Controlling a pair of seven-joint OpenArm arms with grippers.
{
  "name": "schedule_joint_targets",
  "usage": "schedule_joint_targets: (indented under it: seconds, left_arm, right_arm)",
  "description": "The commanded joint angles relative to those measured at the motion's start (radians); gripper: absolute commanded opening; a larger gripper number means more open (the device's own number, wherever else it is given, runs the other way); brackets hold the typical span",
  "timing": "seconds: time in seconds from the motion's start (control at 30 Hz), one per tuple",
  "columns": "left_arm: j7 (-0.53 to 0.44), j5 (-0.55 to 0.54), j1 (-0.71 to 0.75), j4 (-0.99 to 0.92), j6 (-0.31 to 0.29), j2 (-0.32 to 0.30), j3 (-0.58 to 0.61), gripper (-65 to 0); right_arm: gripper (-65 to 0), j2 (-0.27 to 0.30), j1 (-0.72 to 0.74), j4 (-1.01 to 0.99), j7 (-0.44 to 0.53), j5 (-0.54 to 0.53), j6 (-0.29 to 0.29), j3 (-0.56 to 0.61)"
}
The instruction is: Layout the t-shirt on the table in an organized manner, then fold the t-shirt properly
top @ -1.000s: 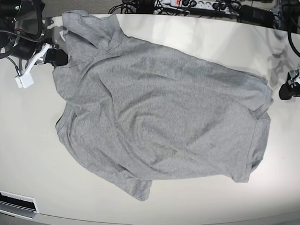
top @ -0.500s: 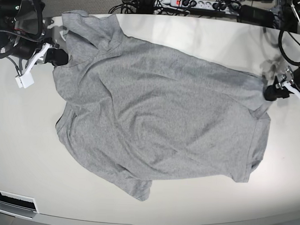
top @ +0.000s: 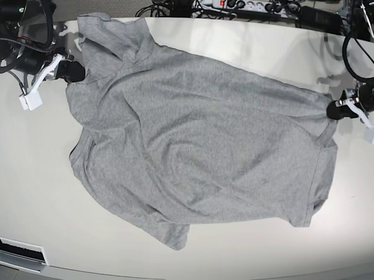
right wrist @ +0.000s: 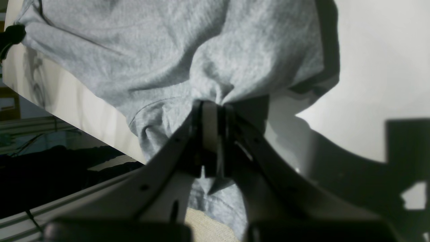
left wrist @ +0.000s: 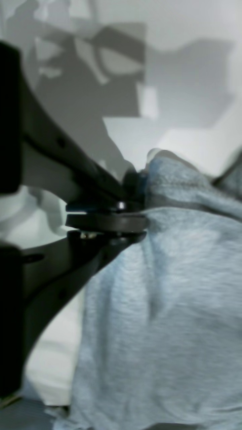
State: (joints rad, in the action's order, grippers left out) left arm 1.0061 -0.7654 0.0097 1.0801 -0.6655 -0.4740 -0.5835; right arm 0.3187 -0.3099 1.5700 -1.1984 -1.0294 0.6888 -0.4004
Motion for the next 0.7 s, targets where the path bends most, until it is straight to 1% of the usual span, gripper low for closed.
schedule_joint_targets:
  seconds: [0.0,0.07,0.13,0.2,0.3,0.5,0.6,0.67]
  left_arm:
    - [0.015,-0.045,-0.023,0.020,-0.008,-0.031,-0.010,-65.0]
    - [0.080,-0.110,-0.034,0.027,-0.027,-0.042,-0.014,-65.0]
    - [0.138,-0.182,-0.043,0.042,-0.033,-0.058,-0.015,-65.0]
    - [0.177,-0.253,-0.044,0.067,-0.033,-0.081,-0.015,-65.0]
    - [0.224,-0.319,-0.043,0.103,-0.033,-0.122,-0.015,-65.0]
    - [0.316,-0.430,-0.043,0.114,-0.033,-0.208,-0.015,-65.0]
    - [0.390,-0.492,-0.043,0.114,-0.033,-0.243,-0.015,-65.0]
    - [0.390,-0.554,-0.043,0.114,-0.033,-0.262,-0.015,-65.0]
  right_arm:
    - [-65.0,0.016,0.008,0.019,0.005,-0.023,0.009,-0.005]
    - [-65.0,0.017,0.009,0.019,0.005,-0.035,0.009,-0.005]
    - [-65.0,0.017,0.011,0.023,0.004,-0.053,0.009,-0.006]
    - [-65.0,0.017,0.013,0.043,0.004,-0.055,0.009,-0.006]
    - [-65.0,0.017,0.013,0.097,0.004,-0.053,0.009,-0.006]
    - [-65.0,0.023,0.013,0.246,0.004,0.021,0.009,-0.006]
    - [-65.0,0.049,0.013,0.312,0.004,0.047,0.009,-0.006]
    - [-65.0,0.068,0.013,0.349,0.003,0.058,0.009,-0.008]
